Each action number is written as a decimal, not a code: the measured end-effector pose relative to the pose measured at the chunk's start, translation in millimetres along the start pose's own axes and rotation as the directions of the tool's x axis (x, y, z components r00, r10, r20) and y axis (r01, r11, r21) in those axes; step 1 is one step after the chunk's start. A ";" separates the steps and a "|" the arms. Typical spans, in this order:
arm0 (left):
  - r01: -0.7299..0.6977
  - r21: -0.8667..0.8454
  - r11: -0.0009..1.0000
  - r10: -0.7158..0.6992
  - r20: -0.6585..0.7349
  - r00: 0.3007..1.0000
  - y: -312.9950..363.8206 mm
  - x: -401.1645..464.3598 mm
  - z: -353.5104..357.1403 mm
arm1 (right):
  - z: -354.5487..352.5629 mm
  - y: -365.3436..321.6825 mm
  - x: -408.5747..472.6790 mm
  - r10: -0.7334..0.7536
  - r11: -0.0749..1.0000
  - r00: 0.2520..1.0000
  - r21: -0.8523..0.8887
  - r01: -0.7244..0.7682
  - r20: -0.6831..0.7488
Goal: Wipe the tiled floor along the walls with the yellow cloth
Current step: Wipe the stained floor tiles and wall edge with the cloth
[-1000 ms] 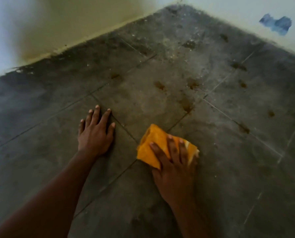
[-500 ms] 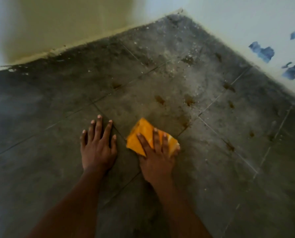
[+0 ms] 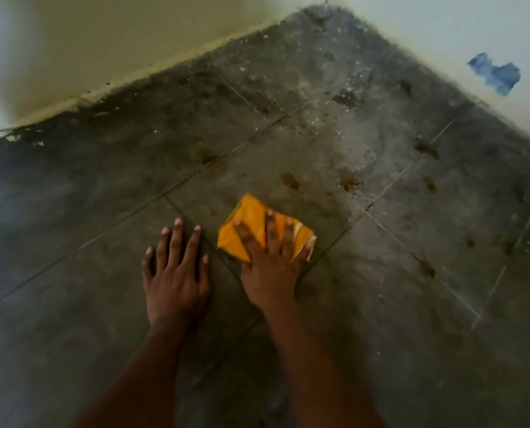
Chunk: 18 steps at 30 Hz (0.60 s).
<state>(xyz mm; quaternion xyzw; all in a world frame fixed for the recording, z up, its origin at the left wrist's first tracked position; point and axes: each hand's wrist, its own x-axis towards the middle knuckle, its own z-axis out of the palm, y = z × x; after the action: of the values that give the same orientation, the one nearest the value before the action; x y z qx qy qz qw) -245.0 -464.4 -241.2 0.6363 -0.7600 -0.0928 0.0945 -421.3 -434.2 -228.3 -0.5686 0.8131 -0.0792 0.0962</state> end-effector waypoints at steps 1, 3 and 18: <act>0.001 0.009 1.000 -0.001 -0.001 1.000 -0.3 -0.1 0.2 | 0.0 6.0 -12.0 -0.024 1.000 1.000 0.004 0.024 0.008; 0.008 0.001 1.000 -0.008 0.012 1.000 -1.8 -1.2 1.4 | 3.6 26.6 -22.2 0.053 0.998 0.998 0.020 -0.054 0.041; 0.034 -0.018 0.999 -0.034 -0.034 0.999 -2.2 0.5 0.7 | 13.5 29.1 20.4 -0.104 0.993 0.988 0.051 0.111 -0.112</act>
<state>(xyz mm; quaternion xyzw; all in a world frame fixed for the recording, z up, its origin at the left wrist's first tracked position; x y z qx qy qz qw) -243.2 -465.2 -242.5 0.6498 -0.7465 -0.0898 0.1115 -451.2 -443.7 -249.7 -0.6035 0.7827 -0.1386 0.0633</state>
